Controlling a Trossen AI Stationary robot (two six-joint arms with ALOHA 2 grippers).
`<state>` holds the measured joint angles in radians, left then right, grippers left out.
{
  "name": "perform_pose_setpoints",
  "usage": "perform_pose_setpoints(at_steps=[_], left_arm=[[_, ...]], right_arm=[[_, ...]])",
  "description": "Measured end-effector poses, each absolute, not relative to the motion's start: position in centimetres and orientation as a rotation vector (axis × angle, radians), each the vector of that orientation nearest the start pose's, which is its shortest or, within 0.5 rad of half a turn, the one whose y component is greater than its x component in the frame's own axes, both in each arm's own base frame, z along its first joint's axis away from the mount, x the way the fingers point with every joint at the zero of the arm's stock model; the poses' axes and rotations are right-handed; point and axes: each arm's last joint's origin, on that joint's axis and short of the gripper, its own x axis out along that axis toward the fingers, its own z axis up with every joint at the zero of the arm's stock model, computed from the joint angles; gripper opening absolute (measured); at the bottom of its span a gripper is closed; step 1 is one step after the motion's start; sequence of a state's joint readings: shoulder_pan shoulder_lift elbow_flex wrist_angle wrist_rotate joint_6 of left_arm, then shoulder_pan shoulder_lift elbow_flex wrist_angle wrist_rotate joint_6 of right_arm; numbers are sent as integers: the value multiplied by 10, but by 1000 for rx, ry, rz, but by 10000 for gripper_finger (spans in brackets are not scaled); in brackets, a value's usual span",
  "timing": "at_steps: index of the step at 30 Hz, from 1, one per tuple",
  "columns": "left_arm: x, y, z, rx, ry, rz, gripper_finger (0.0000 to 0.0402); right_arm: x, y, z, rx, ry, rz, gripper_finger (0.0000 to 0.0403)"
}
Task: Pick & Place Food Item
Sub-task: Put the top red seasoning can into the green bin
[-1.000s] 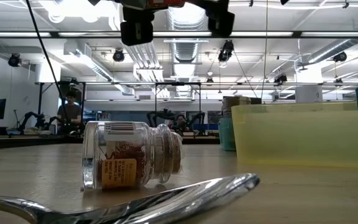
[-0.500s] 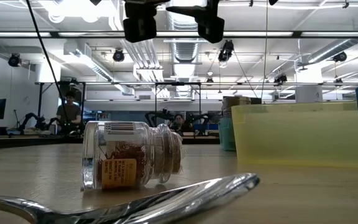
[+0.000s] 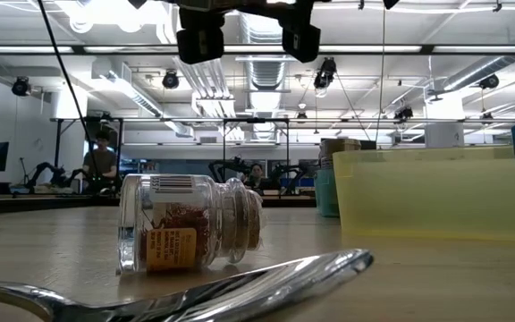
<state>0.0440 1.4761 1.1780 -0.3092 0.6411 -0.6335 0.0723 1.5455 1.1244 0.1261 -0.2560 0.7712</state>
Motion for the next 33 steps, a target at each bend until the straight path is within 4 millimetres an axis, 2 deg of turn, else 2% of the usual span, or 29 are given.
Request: perform_pose_setpoints(at_steps=[2,10,15,19,26,33], left_arm=[[322,-3,300,-805,752,-379,175],[322,-4,300,-823,758,-389,295],[321,-4,300,-828,762,-390,340],[321,-3,301,-828,761,-387,358],[318,1,304,-816,741,-340,362],[306,9,315,-786,710,-301,363]], right_arm=[[352,33,294,791,407,196,214],[350,34,296,793,408,211,214],[345,33,301,796,409,202,214],[338,32,302,795,445,148,214],[317,28,310,784,499,42,214],[285,20,322,778,487,-101,214]])
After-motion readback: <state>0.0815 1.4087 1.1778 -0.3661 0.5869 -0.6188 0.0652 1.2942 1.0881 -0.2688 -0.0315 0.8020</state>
